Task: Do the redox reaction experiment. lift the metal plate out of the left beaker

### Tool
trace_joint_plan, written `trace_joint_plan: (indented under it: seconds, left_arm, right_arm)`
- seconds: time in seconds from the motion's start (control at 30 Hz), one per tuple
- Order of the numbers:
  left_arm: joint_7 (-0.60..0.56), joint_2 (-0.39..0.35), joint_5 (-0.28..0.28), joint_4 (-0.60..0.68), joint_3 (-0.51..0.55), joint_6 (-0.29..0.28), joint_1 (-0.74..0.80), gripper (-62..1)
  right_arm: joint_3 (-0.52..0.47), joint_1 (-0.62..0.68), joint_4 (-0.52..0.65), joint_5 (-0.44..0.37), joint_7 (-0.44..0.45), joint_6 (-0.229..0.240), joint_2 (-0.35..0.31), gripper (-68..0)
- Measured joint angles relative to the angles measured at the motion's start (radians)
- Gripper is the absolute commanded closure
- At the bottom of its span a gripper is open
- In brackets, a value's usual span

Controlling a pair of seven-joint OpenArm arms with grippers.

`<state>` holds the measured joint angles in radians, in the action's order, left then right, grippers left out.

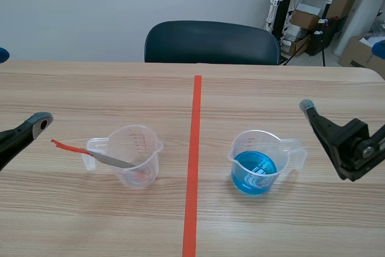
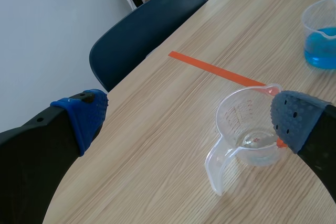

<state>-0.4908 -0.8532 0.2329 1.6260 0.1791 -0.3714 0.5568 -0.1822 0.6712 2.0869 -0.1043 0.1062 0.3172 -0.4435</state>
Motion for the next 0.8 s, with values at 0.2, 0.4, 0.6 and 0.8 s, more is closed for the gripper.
trace_joint_plan:
  seconds: [0.2,0.4,0.6,0.8]
  left_arm:
    - [0.000,0.000,0.000,0.000,0.000,0.000,0.000,-62.3]
    - [0.000,0.000,0.000,0.000,0.000,0.000,0.000,-62.3]
    - [0.000,0.000,0.000,0.000,0.000,0.000,0.000,-62.3]
    - [0.000,0.000,0.000,0.000,0.000,0.000,0.000,-62.3]
  right_arm:
    - [0.000,0.000,0.000,0.000,0.000,0.000,0.000,-67.9]
    - [0.000,0.000,0.000,0.000,0.000,0.000,0.000,-67.9]
    - [0.000,0.000,0.000,0.000,0.000,0.000,0.000,-67.9]
    - [0.000,0.000,0.000,0.016,0.000,0.000,0.000,-67.9]
